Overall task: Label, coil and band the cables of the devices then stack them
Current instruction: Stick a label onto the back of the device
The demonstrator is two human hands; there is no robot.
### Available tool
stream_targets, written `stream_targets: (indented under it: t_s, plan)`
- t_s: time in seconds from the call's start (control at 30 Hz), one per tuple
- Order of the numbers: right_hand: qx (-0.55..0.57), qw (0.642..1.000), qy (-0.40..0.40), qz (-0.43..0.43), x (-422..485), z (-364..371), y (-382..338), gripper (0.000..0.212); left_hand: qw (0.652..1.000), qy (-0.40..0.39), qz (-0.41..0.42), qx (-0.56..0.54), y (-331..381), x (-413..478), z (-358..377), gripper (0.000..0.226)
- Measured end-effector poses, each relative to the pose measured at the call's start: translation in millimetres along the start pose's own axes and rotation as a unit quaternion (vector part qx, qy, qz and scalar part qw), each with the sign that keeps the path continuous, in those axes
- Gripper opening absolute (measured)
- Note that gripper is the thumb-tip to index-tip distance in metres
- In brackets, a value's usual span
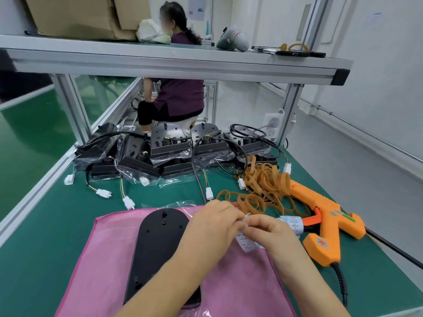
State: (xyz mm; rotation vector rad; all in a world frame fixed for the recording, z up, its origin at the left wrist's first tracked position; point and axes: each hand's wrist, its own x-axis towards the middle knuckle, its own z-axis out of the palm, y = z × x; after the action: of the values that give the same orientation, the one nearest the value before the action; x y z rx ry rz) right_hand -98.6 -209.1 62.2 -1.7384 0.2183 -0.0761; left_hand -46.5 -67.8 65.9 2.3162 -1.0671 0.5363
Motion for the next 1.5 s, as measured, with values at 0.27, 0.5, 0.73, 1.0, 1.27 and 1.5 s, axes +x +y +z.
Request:
stream_targets:
  t_s: [0.27, 0.5, 0.73, 1.0, 1.27, 1.5]
  plan:
    - [-0.054, 0.998, 0.017, -0.012, -5, 0, 9, 0.027, 0.980, -0.037, -0.122, -0.153, -2, -7, -1, 0.013]
    - [-0.083, 0.995, 0.047, -0.010, -10, -5, 21, 0.021, 0.955, -0.017, -0.206, -0.212, -1, -14, 2, 0.013]
    - [-0.422, 0.870, 0.203, -0.154, 1, -10, 36, 0.024, 0.955, 0.094, -0.217, -0.179, -11, -20, -18, 0.008]
    - [-0.487, 0.859, 0.097, -0.124, 10, 0, 18, 0.014, 0.983, 0.164, -0.083, 0.013, -29, -41, -36, 0.004]
    - [0.058, 0.994, -0.096, -0.008, -5, 52, -18, 0.024, 0.972, 0.179, 0.084, 0.125, -29, -54, -38, 0.015]
    - [0.124, 0.986, -0.108, 0.033, 0, 63, -11, 0.023, 0.966, 0.175, 0.111, 0.154, -38, -67, -43, 0.011]
